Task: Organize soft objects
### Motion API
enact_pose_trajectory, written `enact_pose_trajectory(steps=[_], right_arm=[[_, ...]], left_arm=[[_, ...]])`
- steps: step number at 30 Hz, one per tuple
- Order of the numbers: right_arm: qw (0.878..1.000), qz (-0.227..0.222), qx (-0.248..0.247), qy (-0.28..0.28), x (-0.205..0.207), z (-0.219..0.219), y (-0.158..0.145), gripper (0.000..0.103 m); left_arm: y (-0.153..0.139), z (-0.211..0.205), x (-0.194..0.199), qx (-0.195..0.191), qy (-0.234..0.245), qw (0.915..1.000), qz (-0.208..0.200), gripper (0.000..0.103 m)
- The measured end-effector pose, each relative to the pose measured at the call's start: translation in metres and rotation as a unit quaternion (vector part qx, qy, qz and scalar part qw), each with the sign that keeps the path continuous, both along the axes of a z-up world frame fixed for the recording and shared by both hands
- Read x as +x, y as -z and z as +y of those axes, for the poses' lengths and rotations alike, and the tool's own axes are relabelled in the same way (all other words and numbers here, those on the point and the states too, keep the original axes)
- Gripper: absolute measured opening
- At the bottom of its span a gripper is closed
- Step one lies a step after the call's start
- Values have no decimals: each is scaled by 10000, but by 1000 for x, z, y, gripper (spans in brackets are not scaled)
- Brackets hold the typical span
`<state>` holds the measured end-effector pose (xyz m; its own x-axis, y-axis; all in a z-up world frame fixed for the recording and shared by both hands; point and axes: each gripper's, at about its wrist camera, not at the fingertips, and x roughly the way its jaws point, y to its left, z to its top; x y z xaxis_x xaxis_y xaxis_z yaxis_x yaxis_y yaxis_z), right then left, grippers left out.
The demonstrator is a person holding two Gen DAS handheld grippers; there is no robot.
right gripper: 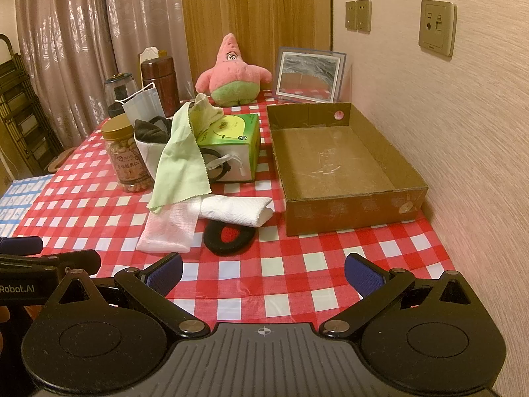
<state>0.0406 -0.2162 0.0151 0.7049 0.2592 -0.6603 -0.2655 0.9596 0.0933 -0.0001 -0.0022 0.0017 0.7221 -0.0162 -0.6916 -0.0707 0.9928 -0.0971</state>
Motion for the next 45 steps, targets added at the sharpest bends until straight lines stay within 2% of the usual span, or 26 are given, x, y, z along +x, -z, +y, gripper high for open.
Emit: enact_pose_trajectory(steps=[45], right_arm=[[9999,80,-53,-33,2,3,-2,103]], left_arm=[[-4,-1,2,-9,-1,10000,12,101]])
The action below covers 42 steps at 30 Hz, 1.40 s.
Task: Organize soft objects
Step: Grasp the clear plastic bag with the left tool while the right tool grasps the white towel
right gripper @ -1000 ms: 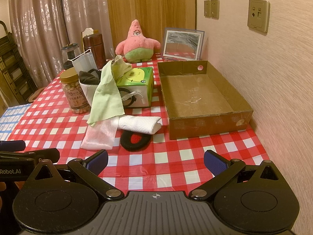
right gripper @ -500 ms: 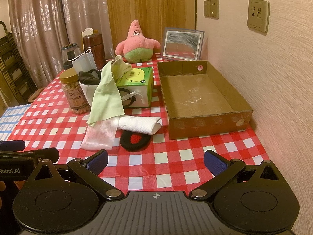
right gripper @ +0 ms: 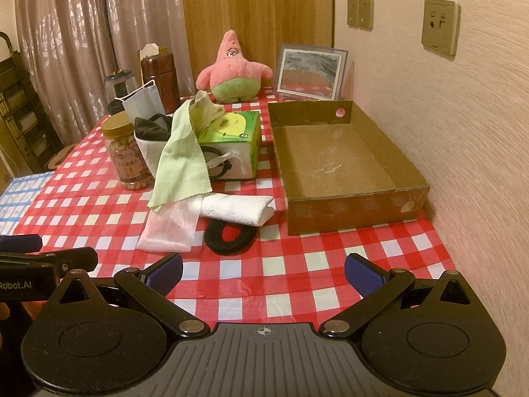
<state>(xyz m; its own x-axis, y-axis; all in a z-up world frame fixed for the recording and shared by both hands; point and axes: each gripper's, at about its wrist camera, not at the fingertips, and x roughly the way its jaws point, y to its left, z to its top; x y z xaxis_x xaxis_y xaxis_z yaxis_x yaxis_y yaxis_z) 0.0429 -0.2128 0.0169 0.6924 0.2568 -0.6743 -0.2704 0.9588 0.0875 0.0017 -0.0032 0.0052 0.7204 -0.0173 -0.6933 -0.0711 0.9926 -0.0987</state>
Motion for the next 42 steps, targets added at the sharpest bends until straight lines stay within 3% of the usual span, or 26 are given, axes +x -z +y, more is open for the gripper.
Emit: enact_pose_trajectory(steps=[11,23,26,32,38,42], right_arm=[[9999,102,101,-48,31,13,7,103],[9995,225,-39,-213,73,28,35,103],[9992,208,-165,-304,81,29,41,94],[9980,206,-377,-468,93,31,52,91],[9965,129,-542,-622,106,37,56,91],[9956,91,-612,-705,113,41,57,91]], left_arm=[[14,28,32,-225,197,9994,190,101],[50,37,88,-120,692,9969,340,96],[59,37,101,-113,809,9959,392,93],[80,36,125,-180,1000,9934,527,87],[91,30,140,-189,1146,9917,556,77],[97,26,151,-204,1234,9903,603,59]])
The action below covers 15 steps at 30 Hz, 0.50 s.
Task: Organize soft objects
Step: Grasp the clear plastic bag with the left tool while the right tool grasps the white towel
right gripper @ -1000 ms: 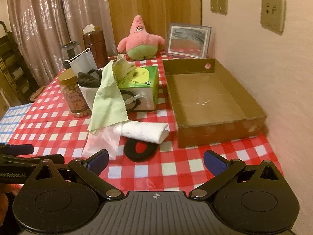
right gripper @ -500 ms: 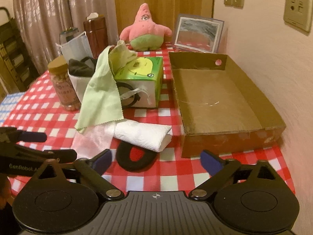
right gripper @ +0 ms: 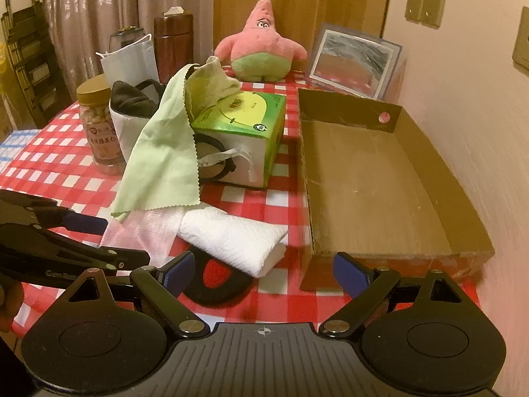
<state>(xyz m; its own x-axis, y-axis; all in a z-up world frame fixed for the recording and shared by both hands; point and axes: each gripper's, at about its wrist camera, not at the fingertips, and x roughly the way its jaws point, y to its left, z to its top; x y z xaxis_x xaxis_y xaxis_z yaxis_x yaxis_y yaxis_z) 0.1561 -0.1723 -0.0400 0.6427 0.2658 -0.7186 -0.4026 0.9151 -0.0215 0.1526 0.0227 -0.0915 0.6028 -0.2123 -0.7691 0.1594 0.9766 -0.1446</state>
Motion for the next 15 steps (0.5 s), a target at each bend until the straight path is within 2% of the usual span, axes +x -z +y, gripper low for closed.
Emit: enact_pose_trajectory(steps=[2,4,5,7,10,15], right_arm=[[10000,-16,-60,-58,2,2,1,91],[9999,-27,-116,-117,4,4,2,91],[9998,-31,-153,-158,5,6,3,91],[9995,-40,-210,-239,7,8,3,91],[9986,-56,-317,-427,10,14,4,91],[9942,-104,-614,-872,14,29,6,91]], left_arm=[[2,-2,4,26,24,10000,23,47],[4,-2,6,56,55,10000,47,31],[5,-2,6,56,71,9999,64,27],[6,-1,7,109,62,9999,93,9],[5,3,5,163,64,9998,91,1],[-5,15,2,327,74,9994,64,0]])
